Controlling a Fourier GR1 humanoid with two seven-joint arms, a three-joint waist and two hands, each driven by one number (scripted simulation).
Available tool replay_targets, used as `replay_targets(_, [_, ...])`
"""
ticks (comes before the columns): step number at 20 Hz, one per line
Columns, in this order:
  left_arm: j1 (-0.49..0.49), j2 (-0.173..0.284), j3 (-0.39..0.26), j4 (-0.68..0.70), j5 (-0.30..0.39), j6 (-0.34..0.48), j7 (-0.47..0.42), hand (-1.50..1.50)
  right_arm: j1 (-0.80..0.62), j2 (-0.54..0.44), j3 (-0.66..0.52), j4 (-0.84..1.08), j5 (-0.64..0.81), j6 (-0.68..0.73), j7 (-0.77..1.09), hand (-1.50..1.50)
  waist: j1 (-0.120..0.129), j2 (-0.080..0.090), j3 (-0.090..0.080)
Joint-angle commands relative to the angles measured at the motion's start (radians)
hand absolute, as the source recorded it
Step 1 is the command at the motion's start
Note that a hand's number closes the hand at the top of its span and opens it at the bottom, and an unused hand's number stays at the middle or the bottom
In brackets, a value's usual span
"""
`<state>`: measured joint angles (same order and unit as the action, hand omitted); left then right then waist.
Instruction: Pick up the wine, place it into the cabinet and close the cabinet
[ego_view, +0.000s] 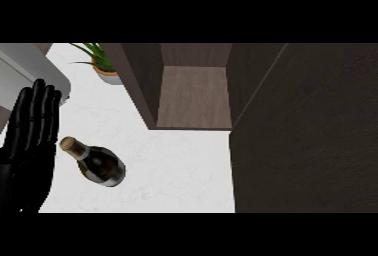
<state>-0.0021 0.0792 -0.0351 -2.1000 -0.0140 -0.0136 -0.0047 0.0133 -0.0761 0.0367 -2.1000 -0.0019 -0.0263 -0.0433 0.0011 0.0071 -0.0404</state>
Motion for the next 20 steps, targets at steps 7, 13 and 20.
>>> replay_targets(7, [0.176, -0.017, -0.175, 0.03, 0.33, -0.246, 0.075, -1.5, 0.112, -0.052, 0.125, -0.044, -0.107, 0.17, 0.081, -1.5, -0.008, -0.001, 0.038])
replay_targets(13, [0.248, 0.059, -0.133, -0.202, 0.537, -0.231, 0.296, -1.5, 0.173, -0.127, 0.083, -0.222, -0.218, 0.223, 0.222, -1.5, -0.001, -0.01, 0.04])
replay_targets(20, [0.248, 0.044, -0.161, -0.337, 0.564, -0.138, 0.421, -1.5, 0.086, -0.135, 0.0, -0.316, -0.322, 0.171, 0.394, -1.5, 0.002, -0.008, 0.04])
